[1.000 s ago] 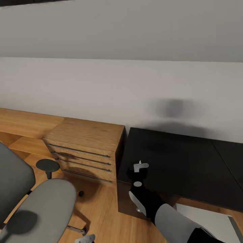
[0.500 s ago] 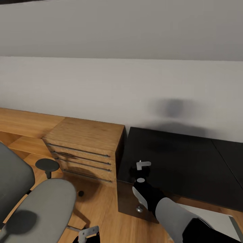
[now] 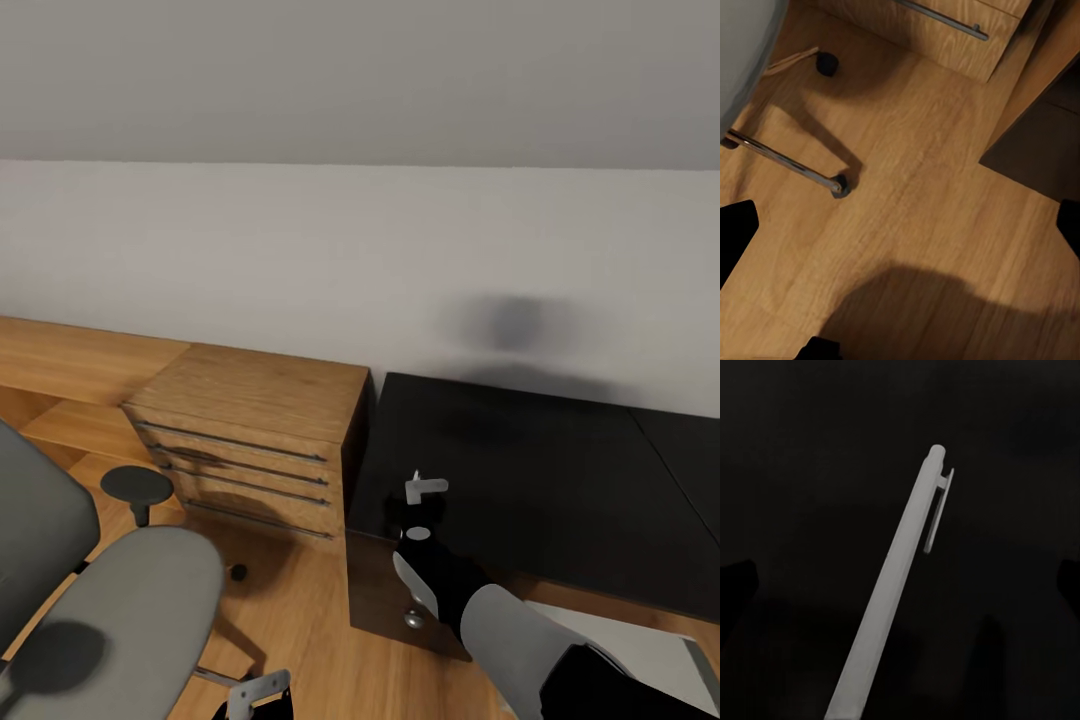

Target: In the bedroom, organize the workspace by keeping the computer under the desk, ensuring the monitor is on the desk, placing the keyboard on the desk next to the monitor, placing the mouse on the desk next to the keyboard, moving the folder from the swivel chair onto the desk next to the mouse, stacking the notebook on top of the folder with the pen on top of the notebook, and positioning the swivel chair next to the desk.

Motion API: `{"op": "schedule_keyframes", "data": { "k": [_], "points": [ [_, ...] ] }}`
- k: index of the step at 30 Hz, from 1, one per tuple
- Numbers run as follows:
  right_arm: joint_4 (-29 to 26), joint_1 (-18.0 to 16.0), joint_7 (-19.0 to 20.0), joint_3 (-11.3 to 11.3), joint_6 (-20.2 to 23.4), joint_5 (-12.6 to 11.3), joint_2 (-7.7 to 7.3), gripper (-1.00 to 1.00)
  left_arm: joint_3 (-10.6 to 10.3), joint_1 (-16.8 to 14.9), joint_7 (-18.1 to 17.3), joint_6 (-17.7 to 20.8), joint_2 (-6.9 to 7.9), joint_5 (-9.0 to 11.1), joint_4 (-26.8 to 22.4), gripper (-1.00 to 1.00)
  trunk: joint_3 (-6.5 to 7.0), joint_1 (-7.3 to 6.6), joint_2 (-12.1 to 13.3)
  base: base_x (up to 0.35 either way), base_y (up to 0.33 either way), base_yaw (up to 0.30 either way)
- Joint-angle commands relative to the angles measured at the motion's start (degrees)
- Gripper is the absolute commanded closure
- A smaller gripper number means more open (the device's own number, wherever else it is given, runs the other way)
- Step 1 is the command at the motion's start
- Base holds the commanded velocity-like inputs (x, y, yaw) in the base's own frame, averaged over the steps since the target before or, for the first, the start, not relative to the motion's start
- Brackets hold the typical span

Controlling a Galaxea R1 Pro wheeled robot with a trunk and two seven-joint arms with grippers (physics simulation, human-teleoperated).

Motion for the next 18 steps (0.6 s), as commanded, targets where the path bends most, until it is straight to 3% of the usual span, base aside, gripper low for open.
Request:
{"op": "schedule_keyframes", "data": {
  "k": [1,8,18],
  "points": [
    [0.02,-0.08,-0.39,0.46,-0.05,-0.46,0.0,-1.0,-0.16,-0.01,0.37,-0.11,0.07,0.48,-0.12,-1.0,-0.23,0.23,-0.45,0.0,0.0,0.0],
    [-0.01,-0.08,-0.4,0.45,-0.04,-0.46,0.0,-1.0,-0.17,-0.01,0.49,-0.1,0.06,0.48,-0.13,-1.0,-1.49,1.77,-3.26,0.0,0.0,0.0],
    [-0.04,-0.08,-0.45,0.38,-0.03,-0.46,0.0,-1.0,-0.19,0.0,0.5,-0.07,0.06,0.51,-0.13,-1.0,-1.49,1.77,-3.26,0.0,0.0,0.0]
  ]
}}
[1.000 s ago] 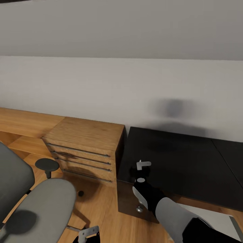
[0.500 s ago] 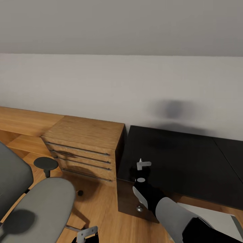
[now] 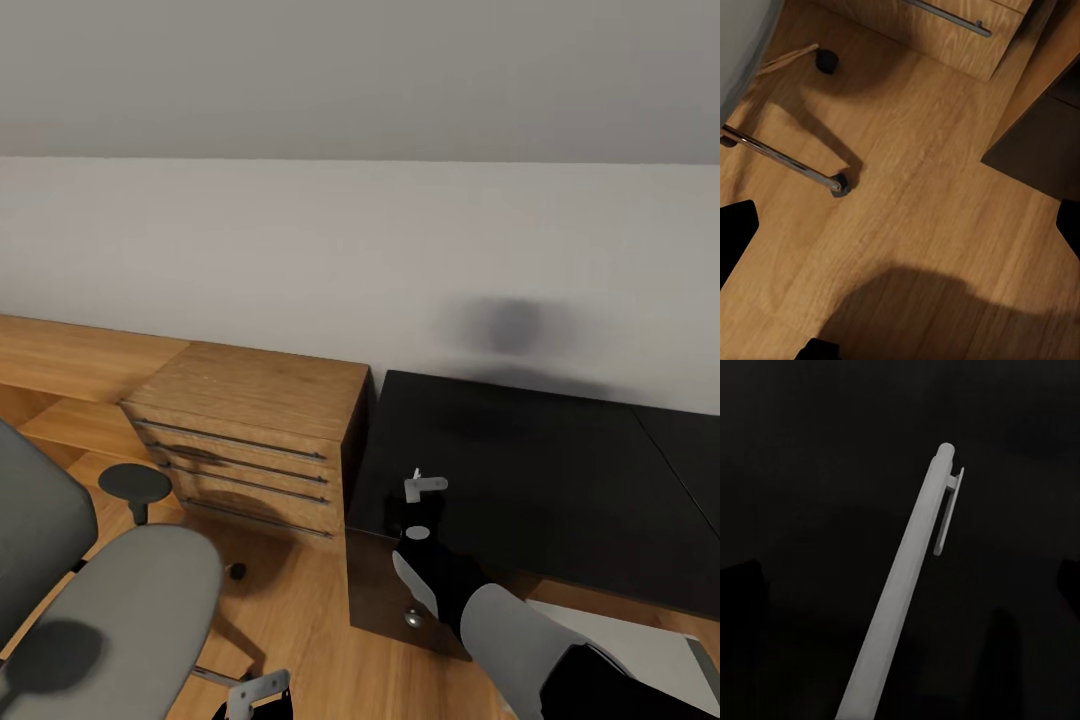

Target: In the bedroom, organize the workspace by keeping the computer under the desk, ensuring the monitor is on the desk, placing the keyboard on the desk next to the monitor, placing the mouse on the desk next to the keyboard, moving the folder from the swivel chair onto the desk next to the mouse, stacking the notebook on top of the folder with the pen on top of the notebook, and positioning the swivel chair next to the desk.

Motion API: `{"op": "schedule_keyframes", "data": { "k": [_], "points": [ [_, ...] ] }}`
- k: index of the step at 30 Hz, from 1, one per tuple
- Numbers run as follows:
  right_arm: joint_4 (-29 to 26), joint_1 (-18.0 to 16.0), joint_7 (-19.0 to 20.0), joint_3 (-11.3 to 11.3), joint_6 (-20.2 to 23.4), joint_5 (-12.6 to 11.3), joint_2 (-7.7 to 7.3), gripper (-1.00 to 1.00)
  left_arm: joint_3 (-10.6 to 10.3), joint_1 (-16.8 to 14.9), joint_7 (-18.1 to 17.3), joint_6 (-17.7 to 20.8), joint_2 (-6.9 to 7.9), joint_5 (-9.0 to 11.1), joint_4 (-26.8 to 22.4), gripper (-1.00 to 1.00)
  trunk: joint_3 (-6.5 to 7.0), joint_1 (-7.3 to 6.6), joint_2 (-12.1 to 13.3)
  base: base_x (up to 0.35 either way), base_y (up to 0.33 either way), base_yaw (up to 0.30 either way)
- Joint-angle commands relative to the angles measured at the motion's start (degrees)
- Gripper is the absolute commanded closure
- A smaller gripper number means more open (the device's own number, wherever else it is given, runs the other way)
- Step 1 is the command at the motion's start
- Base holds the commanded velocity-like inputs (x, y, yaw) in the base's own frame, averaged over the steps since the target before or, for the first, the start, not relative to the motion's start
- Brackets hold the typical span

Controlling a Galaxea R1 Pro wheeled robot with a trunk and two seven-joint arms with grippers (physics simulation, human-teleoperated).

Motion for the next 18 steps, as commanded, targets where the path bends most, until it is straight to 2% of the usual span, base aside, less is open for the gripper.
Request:
{"op": "schedule_keyframes", "data": {
  "k": [1,9,12,13,18],
  "points": [
    [0.35,-0.06,-0.46,0.3,0.46,-0.96,0.0,-1.0,-0.17,-0.01,0.34,-0.09,0.07,0.48,-0.13,-1.0,-0.05,0.01,-0.03,0.0,0.0,0.0],
    [0.35,-0.06,-0.47,0.18,0.46,-1.03,0.0,-1.0,-0.17,-0.01,0.34,-0.13,0.07,0.45,-0.09,-1.0,-0.05,0.01,-0.03,0.0,0.0,0.0],
    [0.35,-0.06,-0.47,-0.82,0.46,-1.04,0.0,-1.0,-0.17,-0.01,0.34,-0.12,0.07,0.46,-0.07,-1.0,-0.05,0.01,-0.03,0.0,0.0,0.0],
    [0.35,-0.06,-0.46,-2.14,0.46,-1.04,0.0,1.0,-0.17,-0.01,0.34,-0.11,0.07,0.45,-0.06,-1.0,-0.05,0.01,-0.03,0.0,0.0,0.0],
    [0.35,-0.06,-0.43,-2.94,0.46,-1.05,0.0,1.0,-0.17,-0.01,0.34,-0.09,0.07,0.44,-0.05,-1.0,-0.05,0.01,-0.03,0.0,0.0,0.0]
  ]
}}
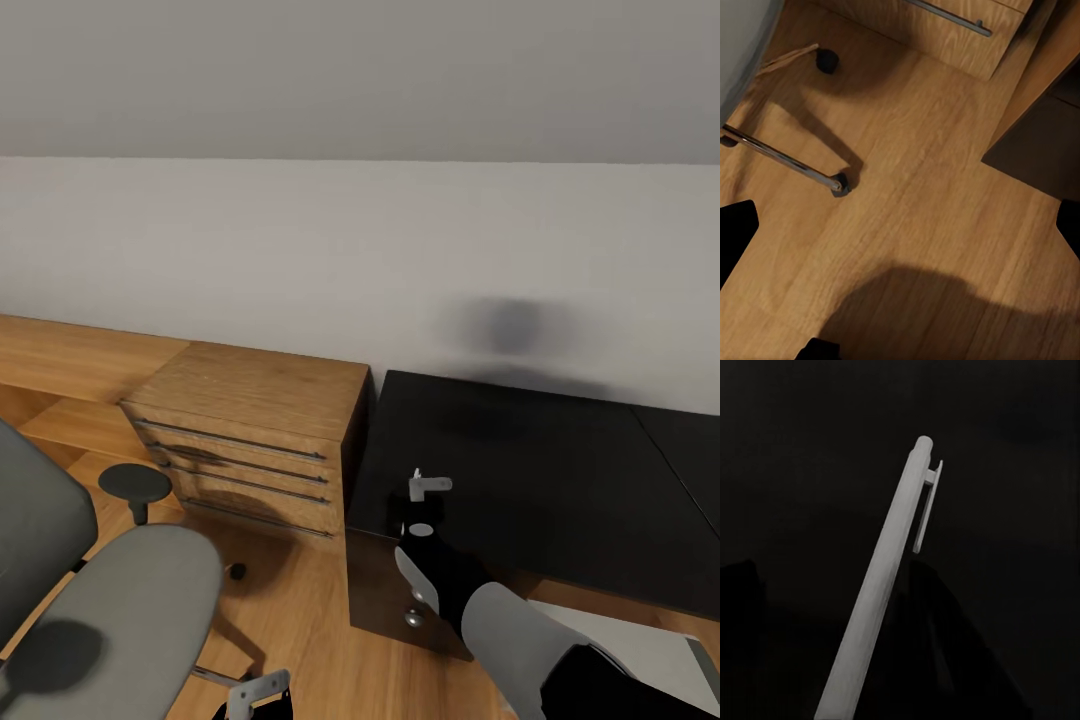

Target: In the bedroom, organize the workspace by keeping the computer under the desk, ensuring the monitor is on the desk, placing the keyboard on the desk next to the monitor, placing the mouse on the desk next to the keyboard, moving the folder from the swivel chair onto the desk next to the mouse, stacking the notebook on top of the folder with the pen on top of the notebook, and positioning the swivel chair next to the desk.

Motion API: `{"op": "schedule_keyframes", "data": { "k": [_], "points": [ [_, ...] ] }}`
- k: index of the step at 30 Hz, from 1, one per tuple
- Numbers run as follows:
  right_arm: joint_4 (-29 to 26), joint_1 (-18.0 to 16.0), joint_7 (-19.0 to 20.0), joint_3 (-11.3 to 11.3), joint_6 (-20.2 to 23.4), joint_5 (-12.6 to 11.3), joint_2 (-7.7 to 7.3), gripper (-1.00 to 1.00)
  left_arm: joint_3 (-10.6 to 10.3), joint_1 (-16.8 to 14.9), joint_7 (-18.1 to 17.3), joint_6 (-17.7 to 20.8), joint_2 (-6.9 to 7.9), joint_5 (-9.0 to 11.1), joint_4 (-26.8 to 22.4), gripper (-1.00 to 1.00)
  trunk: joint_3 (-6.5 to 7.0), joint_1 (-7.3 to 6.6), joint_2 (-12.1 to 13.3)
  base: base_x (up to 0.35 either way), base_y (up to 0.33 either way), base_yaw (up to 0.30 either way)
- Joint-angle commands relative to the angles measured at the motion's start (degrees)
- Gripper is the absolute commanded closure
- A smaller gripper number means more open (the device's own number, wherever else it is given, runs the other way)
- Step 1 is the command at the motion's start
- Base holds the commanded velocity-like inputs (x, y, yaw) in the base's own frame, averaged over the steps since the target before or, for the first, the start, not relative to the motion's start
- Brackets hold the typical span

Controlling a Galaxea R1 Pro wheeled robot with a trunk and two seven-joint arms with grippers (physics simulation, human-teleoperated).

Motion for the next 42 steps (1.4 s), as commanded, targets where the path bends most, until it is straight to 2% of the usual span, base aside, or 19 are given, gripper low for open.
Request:
{"op": "schedule_keyframes", "data": {
  "k": [1,37,40,42],
  "points": [
    [0.53,-0.06,-0.59,0.09,0.35,-0.77,0.0,1.0,-0.17,0.0,0.34,-0.12,0.07,0.47,-0.12,-1.0,-0.05,0.01,-0.03,0.0,0.0,0.0],
    [-0.04,-0.06,-0.4,-0.73,0.35,-0.94,0.0,1.0,-0.17,0.0,0.36,-0.14,0.07,0.47,-0.14,-1.0,-0.05,0.01,-0.03,0.0,0.0,0.0],
    [-0.06,-0.06,-0.35,-0.73,0.35,-1.49,0.0,1.0,-0.17,0.0,0.34,-0.14,0.07,0.47,-0.15,-1.0,-0.05,0.01,-0.03,0.0,0.0,0.0],
    [-0.09,-0.06,-0.15,-0.73,0.35,-2.78,0.0,1.0,-0.17,0.0,0.36,-0.14,0.07,0.47,-0.14,-1.0,-0.05,0.01,-0.03,0.0,0.0,0.0]
  ]
}}
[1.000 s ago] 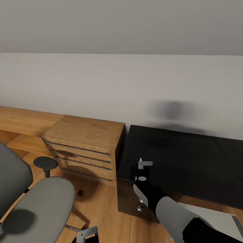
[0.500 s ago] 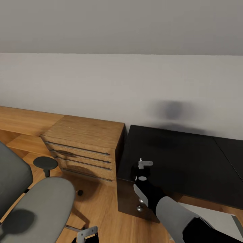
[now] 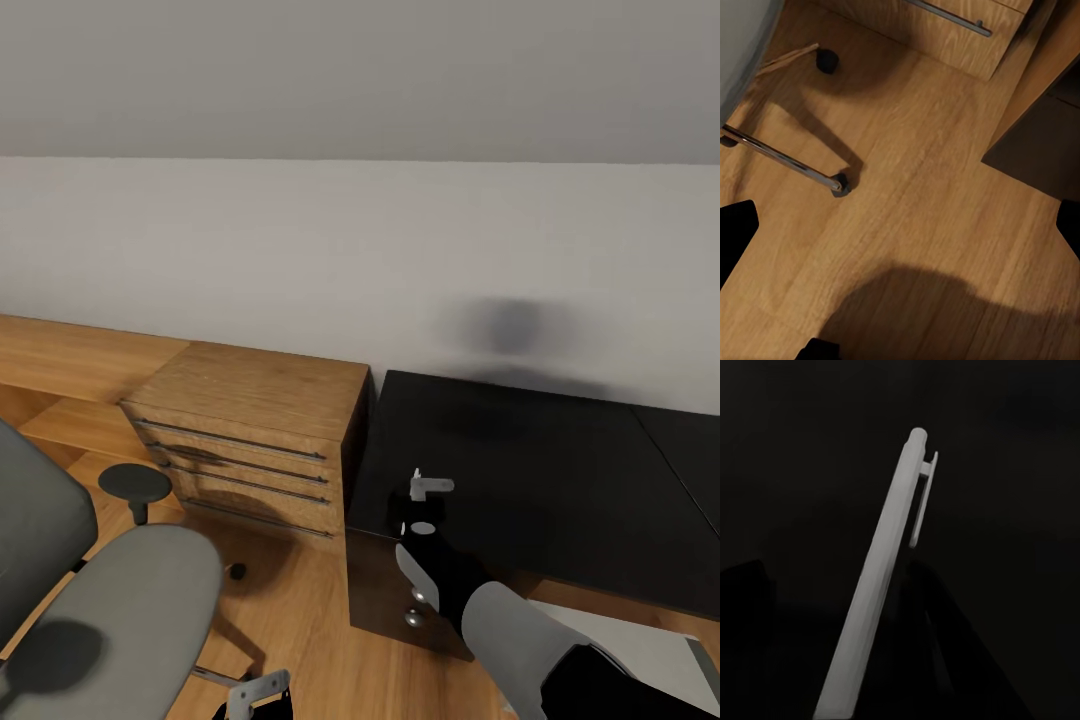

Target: In the bedroom, organize the workspace by keeping the computer under the desk, ensuring the monitor is on the desk, placing the keyboard on the desk next to the monitor, placing the mouse on the desk next to the keyboard, moving the folder from the swivel chair onto the desk next to the mouse, stacking the notebook on top of the folder with the pen on top of the notebook, and positioning the swivel chair next to the desk.

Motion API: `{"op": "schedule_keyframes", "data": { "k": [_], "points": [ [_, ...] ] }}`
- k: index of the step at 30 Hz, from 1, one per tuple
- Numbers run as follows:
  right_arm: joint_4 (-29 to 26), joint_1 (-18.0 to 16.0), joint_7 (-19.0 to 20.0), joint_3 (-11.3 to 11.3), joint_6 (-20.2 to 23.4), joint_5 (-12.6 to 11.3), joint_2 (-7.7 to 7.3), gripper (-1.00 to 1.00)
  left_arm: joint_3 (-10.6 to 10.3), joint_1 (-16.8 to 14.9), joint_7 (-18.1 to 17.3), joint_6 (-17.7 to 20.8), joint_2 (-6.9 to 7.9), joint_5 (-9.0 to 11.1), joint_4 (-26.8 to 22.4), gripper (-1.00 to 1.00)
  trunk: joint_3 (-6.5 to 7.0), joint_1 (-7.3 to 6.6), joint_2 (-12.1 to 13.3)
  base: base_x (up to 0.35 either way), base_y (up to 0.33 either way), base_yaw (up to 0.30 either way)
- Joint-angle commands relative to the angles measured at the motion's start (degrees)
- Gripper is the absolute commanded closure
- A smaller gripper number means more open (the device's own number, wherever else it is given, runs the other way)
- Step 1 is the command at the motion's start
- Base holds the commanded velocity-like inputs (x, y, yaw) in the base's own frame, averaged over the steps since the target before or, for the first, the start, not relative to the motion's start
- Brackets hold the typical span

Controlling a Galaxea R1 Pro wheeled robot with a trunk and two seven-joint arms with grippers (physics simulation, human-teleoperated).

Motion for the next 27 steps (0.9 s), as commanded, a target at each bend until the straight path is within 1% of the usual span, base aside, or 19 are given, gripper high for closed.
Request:
{"op": "schedule_keyframes", "data": {
  "k": [1,2,5,8,27],
  "points": [
    [0.12,-0.04,-0.31,0.35,0.34,-1.48,0.0,1.0,-0.17,-0.01,0.33,-0.1,0.07,0.47,-0.12,-1.0,-0.05,0.01,-0.03,0.0,0.0,0.0],
    [0.11,-0.04,0.22,0.35,0.34,-2.49,0.0,1.0,-0.17,-0.01,0.33,-0.1,0.07,0.47,-0.12,-1.0,-0.05,0.01,-0.03,0.0,0.0,0.0],
    [0.05,-0.04,2.27,0.3,0.34,-4.33,0.0,1.0,-0.17,-0.01,0.36,-0.1,0.07,0.47,-0.11,-1.0,-0.05,0.01,-0.03,0.0,0.0,0.0],
    [-0.23,-0.04,2.8,0.27,0.34,-4.82,0.0,1.0,-0.17,-0.01,0.33,-0.1,0.07,0.47,-0.12,-1.0,-0.05,0.01,-0.03,0.0,0.0,0.0],
    [-0.34,-0.04,2.99,0.27,0.34,-5.01,0.0,1.0,-0.17,-0.01,0.33,-0.1,0.07,0.47,-0.13,-1.0,-0.05,0.01,-0.03,0.0,0.0,0.0]
  ]
}}
